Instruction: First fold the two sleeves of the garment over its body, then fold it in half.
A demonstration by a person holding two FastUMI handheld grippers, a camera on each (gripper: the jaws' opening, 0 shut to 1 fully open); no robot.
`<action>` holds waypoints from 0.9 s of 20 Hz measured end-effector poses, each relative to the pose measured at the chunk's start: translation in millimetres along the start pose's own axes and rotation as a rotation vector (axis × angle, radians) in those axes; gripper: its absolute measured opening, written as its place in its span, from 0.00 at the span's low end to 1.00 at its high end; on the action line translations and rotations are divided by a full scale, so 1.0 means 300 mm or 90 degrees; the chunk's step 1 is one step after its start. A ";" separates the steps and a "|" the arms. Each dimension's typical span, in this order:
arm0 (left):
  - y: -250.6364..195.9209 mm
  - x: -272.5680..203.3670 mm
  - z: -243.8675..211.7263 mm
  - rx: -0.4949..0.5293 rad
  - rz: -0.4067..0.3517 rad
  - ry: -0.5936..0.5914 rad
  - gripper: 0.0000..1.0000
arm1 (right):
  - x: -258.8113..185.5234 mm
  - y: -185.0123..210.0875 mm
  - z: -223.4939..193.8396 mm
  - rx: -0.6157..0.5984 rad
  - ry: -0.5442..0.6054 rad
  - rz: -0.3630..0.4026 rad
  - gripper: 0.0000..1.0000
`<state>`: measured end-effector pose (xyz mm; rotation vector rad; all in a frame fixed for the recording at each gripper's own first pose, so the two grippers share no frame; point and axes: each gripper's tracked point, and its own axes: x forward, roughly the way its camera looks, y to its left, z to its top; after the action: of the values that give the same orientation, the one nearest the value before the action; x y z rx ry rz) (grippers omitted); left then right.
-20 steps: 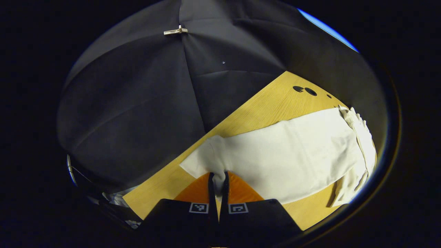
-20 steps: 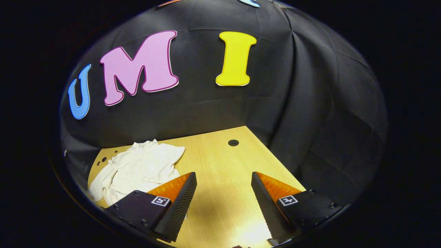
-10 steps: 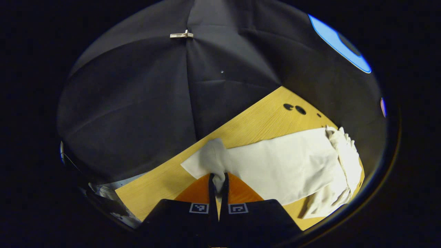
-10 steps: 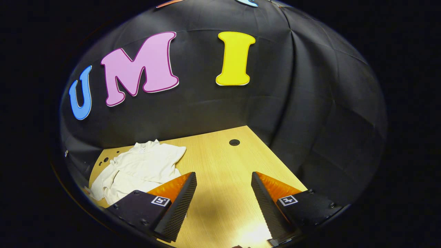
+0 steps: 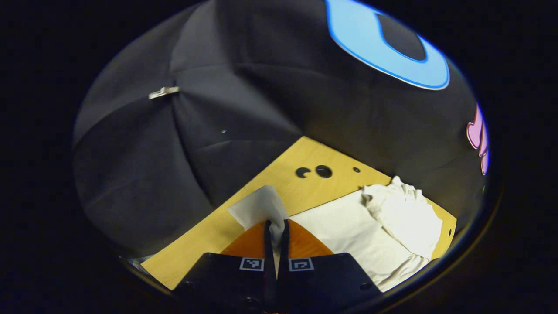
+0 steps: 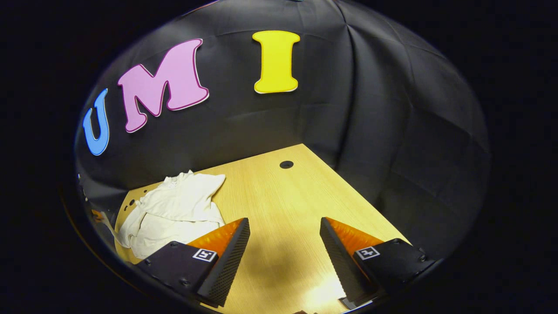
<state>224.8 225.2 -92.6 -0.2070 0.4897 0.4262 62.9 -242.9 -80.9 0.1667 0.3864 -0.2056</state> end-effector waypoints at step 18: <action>-1.369 -0.077 -0.121 0.167 -0.316 -0.011 0.06 | 0.010 -0.029 -0.120 -0.015 0.034 0.037 0.99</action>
<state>373.3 -159.8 -75.2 -0.0662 0.4538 -0.1210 50.9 -244.6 -116.1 0.1597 0.4360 -0.1393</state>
